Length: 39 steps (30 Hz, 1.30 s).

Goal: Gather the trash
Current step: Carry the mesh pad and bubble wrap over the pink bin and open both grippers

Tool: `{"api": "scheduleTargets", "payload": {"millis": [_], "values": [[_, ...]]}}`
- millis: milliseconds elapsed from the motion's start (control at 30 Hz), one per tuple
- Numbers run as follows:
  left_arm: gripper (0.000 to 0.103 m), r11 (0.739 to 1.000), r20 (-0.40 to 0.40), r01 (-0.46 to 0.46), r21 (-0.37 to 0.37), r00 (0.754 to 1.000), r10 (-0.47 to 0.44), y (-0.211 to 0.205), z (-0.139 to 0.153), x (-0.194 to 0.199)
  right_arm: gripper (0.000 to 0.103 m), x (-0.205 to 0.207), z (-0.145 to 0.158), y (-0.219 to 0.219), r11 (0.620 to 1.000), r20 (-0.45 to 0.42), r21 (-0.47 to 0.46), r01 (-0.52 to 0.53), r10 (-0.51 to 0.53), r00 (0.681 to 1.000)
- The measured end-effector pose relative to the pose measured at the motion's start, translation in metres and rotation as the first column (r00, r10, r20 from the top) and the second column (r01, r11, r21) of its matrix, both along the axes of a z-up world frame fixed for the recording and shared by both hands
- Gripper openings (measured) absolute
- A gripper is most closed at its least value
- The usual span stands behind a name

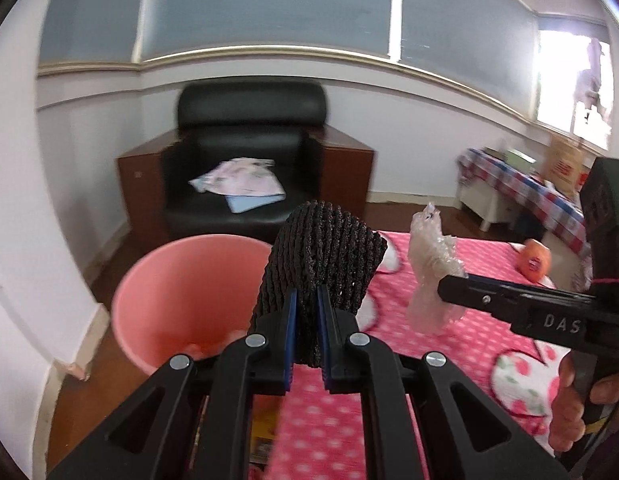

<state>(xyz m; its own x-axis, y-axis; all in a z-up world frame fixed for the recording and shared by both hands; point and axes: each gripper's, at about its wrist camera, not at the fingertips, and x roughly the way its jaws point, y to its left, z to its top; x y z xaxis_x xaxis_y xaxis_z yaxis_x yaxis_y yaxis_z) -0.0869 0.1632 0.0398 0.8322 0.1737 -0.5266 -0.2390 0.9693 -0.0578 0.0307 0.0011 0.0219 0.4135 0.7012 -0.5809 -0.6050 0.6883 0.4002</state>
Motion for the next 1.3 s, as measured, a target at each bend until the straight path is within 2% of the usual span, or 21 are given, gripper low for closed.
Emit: {"api": "scheduleTargets", "payload": {"millis": [233,567,833,1200,1300], "values": [[0.009,0.995,-0.016,-0.098,-0.029,0.995,0.097,0.048,-0.011,-0.002,0.032,0.008,-0.003,0.058,0.997,-0.007,-0.021,-0.078,0.078,0.997],[0.009,0.989,-0.053,-0.134,-0.056,0.99,0.131,0.076,-0.031,-0.001,0.032,0.013,-0.017,0.107,0.991,-0.037,-0.055,-0.125,0.123,0.992],[0.009,0.985,-0.071,-0.157,-0.071,0.986,0.152,0.089,-0.039,0.002,0.032,0.011,-0.024,0.131,0.985,-0.036,-0.084,-0.149,0.147,0.989],[0.01,0.982,-0.085,-0.177,-0.071,0.982,0.171,0.092,-0.044,0.006,0.034,0.017,-0.032,0.14,0.984,-0.067,-0.094,-0.153,0.147,0.987],[0.018,0.982,-0.081,-0.175,-0.075,0.982,0.169,0.093,-0.042,0.007,0.038,0.018,-0.034,0.143,0.984,-0.074,-0.097,-0.151,0.145,0.987]]}}
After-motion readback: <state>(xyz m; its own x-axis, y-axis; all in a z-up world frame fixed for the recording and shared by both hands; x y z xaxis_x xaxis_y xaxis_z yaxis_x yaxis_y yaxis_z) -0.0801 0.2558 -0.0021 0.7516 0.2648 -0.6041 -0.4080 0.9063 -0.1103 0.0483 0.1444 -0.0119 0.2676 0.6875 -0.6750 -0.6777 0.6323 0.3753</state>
